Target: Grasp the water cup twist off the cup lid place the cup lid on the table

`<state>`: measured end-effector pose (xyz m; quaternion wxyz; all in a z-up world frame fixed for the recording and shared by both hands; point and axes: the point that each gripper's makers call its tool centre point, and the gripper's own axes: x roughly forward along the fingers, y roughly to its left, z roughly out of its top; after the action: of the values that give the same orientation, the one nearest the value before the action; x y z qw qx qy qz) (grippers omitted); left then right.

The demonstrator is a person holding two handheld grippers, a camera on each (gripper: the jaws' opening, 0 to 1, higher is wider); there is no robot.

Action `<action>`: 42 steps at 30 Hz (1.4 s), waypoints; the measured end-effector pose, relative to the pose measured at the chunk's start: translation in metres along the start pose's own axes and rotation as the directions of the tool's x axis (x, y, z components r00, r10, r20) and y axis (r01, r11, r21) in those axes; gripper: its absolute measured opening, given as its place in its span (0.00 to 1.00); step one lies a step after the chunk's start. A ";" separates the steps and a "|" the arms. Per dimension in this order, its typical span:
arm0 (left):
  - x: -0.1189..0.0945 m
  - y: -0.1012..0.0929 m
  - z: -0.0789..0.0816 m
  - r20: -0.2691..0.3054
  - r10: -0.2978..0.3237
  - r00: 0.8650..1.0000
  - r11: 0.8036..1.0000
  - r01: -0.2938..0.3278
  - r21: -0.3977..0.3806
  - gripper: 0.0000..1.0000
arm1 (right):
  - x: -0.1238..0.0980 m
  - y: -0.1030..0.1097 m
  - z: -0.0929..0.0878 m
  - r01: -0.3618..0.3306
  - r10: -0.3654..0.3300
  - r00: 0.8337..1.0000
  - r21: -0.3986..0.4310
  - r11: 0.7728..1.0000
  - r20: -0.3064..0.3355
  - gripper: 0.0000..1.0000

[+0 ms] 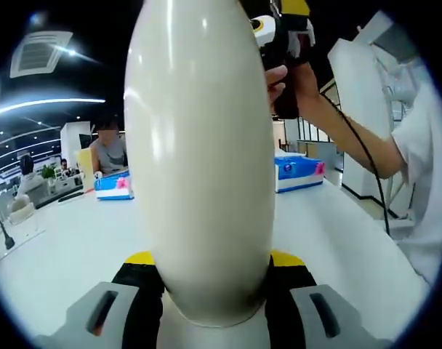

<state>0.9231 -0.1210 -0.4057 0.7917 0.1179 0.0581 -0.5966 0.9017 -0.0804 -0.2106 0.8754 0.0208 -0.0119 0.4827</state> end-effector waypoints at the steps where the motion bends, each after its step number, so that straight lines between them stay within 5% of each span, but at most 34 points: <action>1: 0.000 0.000 0.000 0.000 0.000 1.000 1.000 0.000 0.000 0.55 | 0.000 0.000 0.002 0.033 -0.032 0.999 -0.023 0.999 0.009 0.85; 6: 0.000 0.000 0.000 -0.001 0.001 1.000 1.000 -0.001 -0.001 0.55 | 0.000 -0.004 0.003 0.219 -0.222 0.975 -0.127 0.967 -0.009 0.86; 12: 0.000 0.000 0.000 -0.001 0.000 1.000 1.000 0.000 -0.002 0.55 | 0.004 0.020 0.000 0.285 -0.288 0.958 -0.163 0.945 0.003 0.94; 15: -0.001 0.000 0.000 -0.001 0.001 1.000 1.000 -0.001 -0.002 0.55 | 0.001 0.017 -0.002 0.375 -0.385 0.923 -0.213 0.902 -0.005 0.92; 16: 0.000 0.000 0.000 -0.001 0.001 1.000 1.000 -0.001 -0.003 0.55 | -0.001 0.016 -0.003 0.428 -0.445 0.896 -0.266 0.864 -0.002 0.92; 17: 0.000 0.000 0.000 -0.001 0.001 1.000 1.000 -0.001 -0.003 0.55 | -0.001 0.017 -0.003 0.448 -0.465 0.886 -0.278 0.850 0.006 0.93; 22: 0.000 -0.001 0.000 -0.001 0.001 1.000 1.000 -0.001 -0.003 0.55 | 0.002 0.024 -0.003 0.505 -0.513 0.858 -0.232 0.831 0.030 0.89; 26: 0.000 -0.001 0.000 -0.001 0.001 1.000 1.000 -0.001 -0.003 0.55 | 0.000 0.023 -0.006 0.564 -0.567 0.821 -0.230 0.793 0.056 0.90; 29: 0.000 -0.001 0.000 -0.001 0.001 1.000 1.000 -0.001 -0.003 0.55 | -0.007 0.019 -0.012 0.624 -0.623 0.779 -0.197 0.756 0.074 0.92; 34: 0.001 0.000 -0.001 -0.001 0.000 1.000 1.000 0.000 -0.003 0.55 | -0.011 0.021 -0.014 0.643 -0.640 0.763 -0.208 0.737 0.091 0.92; 42: 0.001 0.000 -0.001 -0.001 0.001 1.000 1.000 -0.001 -0.002 0.55 | -0.009 0.022 -0.018 0.644 -0.642 0.762 -0.214 0.735 0.084 0.93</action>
<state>0.9232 -0.1213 -0.4069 0.7921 0.1174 0.0591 -0.5961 0.8784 -0.0757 -0.2280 0.9844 -0.0767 -0.0618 0.1460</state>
